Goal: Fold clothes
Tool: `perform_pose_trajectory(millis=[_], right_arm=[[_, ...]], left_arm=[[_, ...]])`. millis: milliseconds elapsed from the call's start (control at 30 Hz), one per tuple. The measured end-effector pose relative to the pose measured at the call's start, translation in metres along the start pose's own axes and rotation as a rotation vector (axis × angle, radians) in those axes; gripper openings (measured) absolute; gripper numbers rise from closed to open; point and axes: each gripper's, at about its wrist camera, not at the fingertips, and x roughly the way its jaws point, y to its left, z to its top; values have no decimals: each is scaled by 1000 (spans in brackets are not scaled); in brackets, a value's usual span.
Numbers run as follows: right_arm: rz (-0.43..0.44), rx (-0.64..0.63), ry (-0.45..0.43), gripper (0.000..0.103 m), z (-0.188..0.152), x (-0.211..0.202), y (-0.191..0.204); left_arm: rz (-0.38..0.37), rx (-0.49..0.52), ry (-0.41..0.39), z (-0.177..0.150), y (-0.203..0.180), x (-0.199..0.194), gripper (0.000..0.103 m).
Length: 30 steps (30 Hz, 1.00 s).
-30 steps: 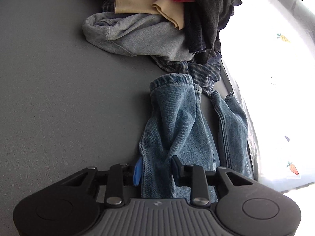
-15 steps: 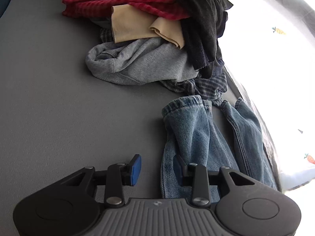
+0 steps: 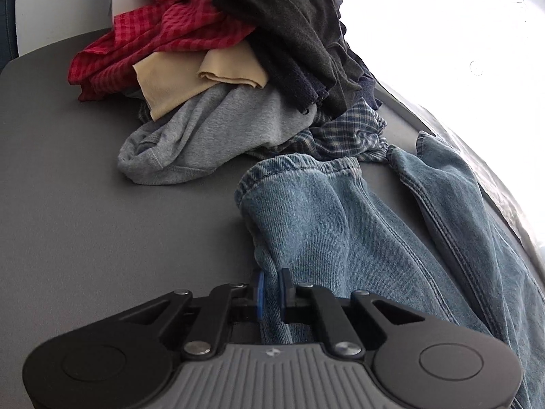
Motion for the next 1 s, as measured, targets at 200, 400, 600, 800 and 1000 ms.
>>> perform_pose_trajectory(millis=[200,400,600,800,1000], right_arm=[[11,-7,-86,8,6,-36,-30],[-14,5,-122,8,4,-67,-79],[-46,59,-123,9,8,-99,-141],[-103,-89,-6,26,-12,-81,-153],[-113,-298,-103,43,-33,-106,-124]], left_arm=[[1,45,-30,-11,18,-46,8],[12,93,-25,-52,58,-96,8],[-14,138,12,-91,105,-139,8],[30,285,113,-116,120,-124,17],[-17,341,5,-89,126,-139,34]])
